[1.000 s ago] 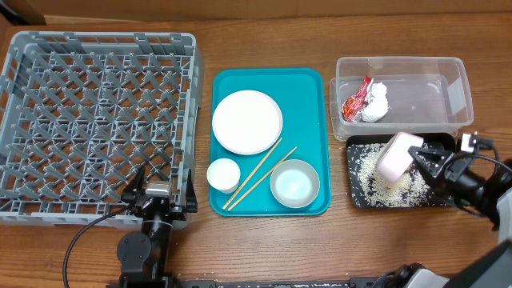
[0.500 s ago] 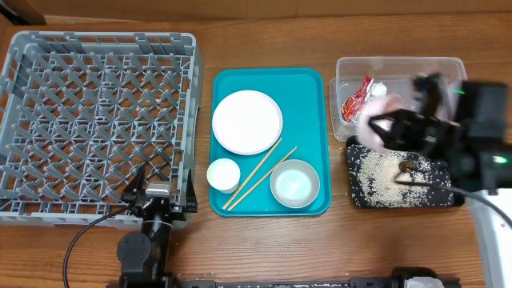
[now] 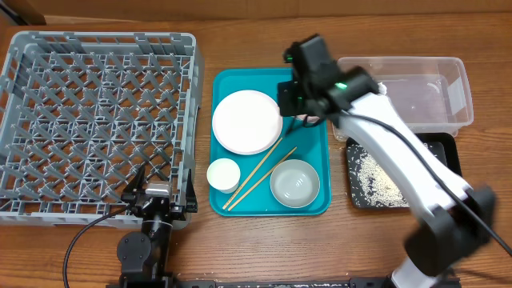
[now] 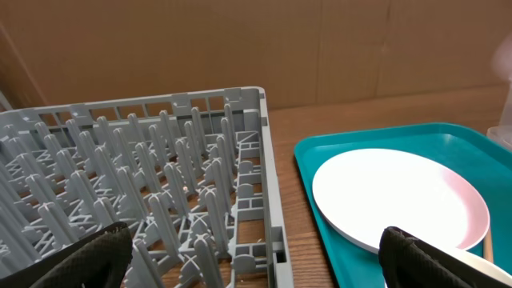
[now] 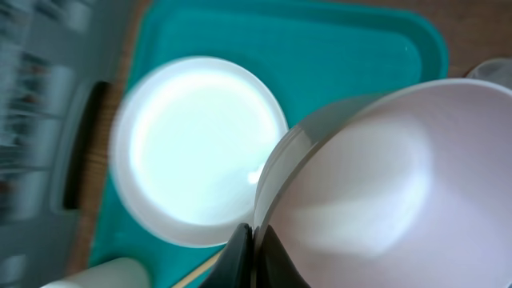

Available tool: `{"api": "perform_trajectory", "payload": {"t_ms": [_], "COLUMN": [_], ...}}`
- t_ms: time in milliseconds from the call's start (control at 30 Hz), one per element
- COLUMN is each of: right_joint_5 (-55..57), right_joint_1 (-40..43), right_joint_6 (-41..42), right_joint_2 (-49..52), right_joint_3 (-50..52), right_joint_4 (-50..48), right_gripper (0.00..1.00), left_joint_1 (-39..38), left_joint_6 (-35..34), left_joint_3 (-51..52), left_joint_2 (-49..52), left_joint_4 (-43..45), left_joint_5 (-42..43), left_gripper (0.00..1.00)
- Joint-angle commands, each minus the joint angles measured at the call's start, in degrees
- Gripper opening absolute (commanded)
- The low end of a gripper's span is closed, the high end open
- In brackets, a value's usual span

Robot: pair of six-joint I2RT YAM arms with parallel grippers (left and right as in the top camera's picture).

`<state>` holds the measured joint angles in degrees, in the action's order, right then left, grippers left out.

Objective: Sort waste into correct bins and load items into the dishwasher
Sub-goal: 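Return the emptied bowl to the teal tray and release it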

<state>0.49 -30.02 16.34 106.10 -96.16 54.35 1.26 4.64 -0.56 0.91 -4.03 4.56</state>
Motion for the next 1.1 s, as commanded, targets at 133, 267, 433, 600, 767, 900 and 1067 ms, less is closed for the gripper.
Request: {"api": "perform_trajectory", "payload": {"t_ms": [133, 267, 433, 600, 767, 900, 1067], "right_joint_5": [3.96, 4.2, 6.64, 7.67, 8.09, 8.07, 8.09], "right_joint_1": [-0.37, -0.5, -0.5, -0.46, -0.44, -0.46, -0.46], "right_joint_6": [-7.45, -9.64, -11.06, -12.17, -12.35, -12.31, -12.31], "right_joint_2": [8.74, 10.88, 13.68, 14.91, 16.17, 16.96, 17.0], "right_joint_3": [-2.34, -2.34, -2.34, -2.34, -2.34, -2.34, -2.34], "right_joint_4": [-2.78, -5.35, -9.7, -13.38, -16.0, -15.93, -15.74], "right_gripper": [0.04, 0.04, 0.04, 0.04, 0.04, 0.16, 0.42], "left_joint_1": [0.33, 0.33, 0.33, 0.33, 0.33, 0.33, 0.33], "left_joint_6": [-0.37, -0.37, -0.37, -0.37, -0.37, -0.37, -0.37], "left_joint_3": [0.28, 0.28, 0.28, 0.28, 0.28, 0.28, 0.28], "left_joint_2": [-0.59, -0.59, -0.59, -0.59, -0.59, -0.59, -0.59], "left_joint_4": [-0.02, -0.02, 0.0, -0.02, 0.0, -0.02, 0.0], "left_joint_5": [0.57, 0.57, 0.57, 0.59, 0.59, 0.59, 0.59], "left_gripper": [1.0, 1.0, 1.0, 1.0, 1.0, 1.0, 1.0]}}
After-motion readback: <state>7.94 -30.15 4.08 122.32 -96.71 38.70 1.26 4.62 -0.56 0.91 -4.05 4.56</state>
